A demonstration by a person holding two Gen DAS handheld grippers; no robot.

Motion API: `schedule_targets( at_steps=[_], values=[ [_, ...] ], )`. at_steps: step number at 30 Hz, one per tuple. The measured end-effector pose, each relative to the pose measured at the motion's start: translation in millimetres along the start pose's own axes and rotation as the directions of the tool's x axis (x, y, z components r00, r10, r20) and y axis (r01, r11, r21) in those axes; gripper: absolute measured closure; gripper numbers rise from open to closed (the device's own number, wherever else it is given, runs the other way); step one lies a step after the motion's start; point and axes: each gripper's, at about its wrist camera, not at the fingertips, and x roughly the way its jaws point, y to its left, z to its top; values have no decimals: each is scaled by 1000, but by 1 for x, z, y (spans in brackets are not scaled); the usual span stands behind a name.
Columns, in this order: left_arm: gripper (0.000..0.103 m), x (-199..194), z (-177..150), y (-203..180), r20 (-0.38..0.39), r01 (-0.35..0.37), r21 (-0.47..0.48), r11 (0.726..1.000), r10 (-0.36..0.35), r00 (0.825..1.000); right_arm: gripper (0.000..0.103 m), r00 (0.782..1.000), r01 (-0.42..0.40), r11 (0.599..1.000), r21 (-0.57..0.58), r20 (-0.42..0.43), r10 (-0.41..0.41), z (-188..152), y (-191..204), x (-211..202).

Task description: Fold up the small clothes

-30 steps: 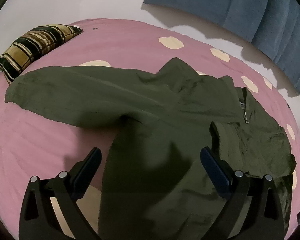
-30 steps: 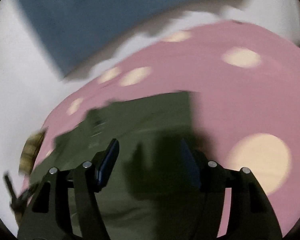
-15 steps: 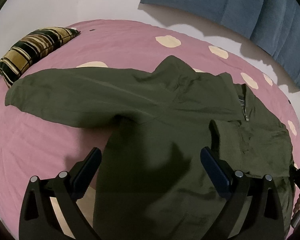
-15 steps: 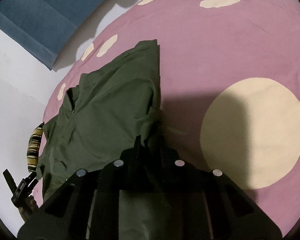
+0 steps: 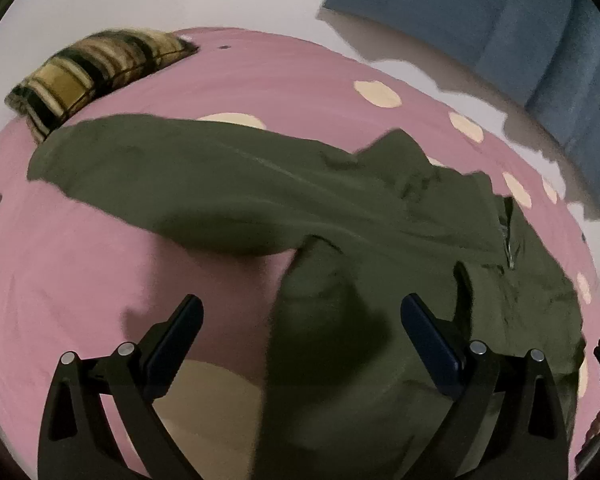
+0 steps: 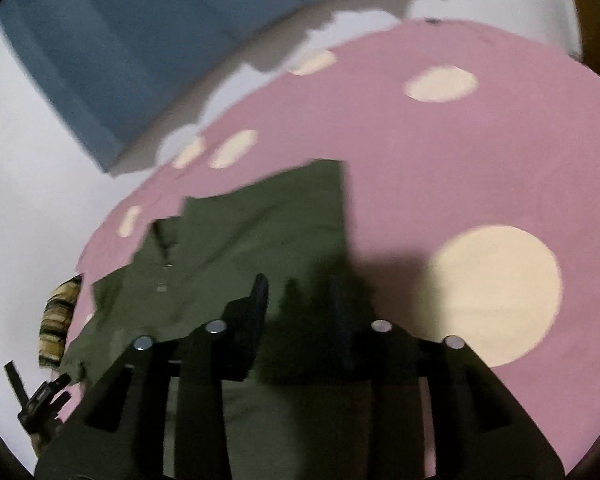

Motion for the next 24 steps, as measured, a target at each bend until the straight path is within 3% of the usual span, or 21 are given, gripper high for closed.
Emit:
schedule_targets(
  at_steps=[4,8,13,16,24],
  values=[
    [5,-7,7,33,4,42,-98,994,-42,999,56,995,-94,991,-95,-53,89,-11,52,16],
    [5,-8,13,65,-13,112,-173,979,-116,993,55,971,-198,965,-171,-170,169,-32,100,48],
    [5,-14,31,123,36,90,-254,963,-83,996,50,945,-250,939,-238,-269,183,-58,146,77],
    [5,-8,43,171,43,89,-367,926,-79,996,49,938,-260,927,-269,-300,176,-70,160,83],
    [5,24,72,271,96,213,-554,805,-192,977,48,935,-236,932,-276,-326,140,-84,166,91]
  ],
)
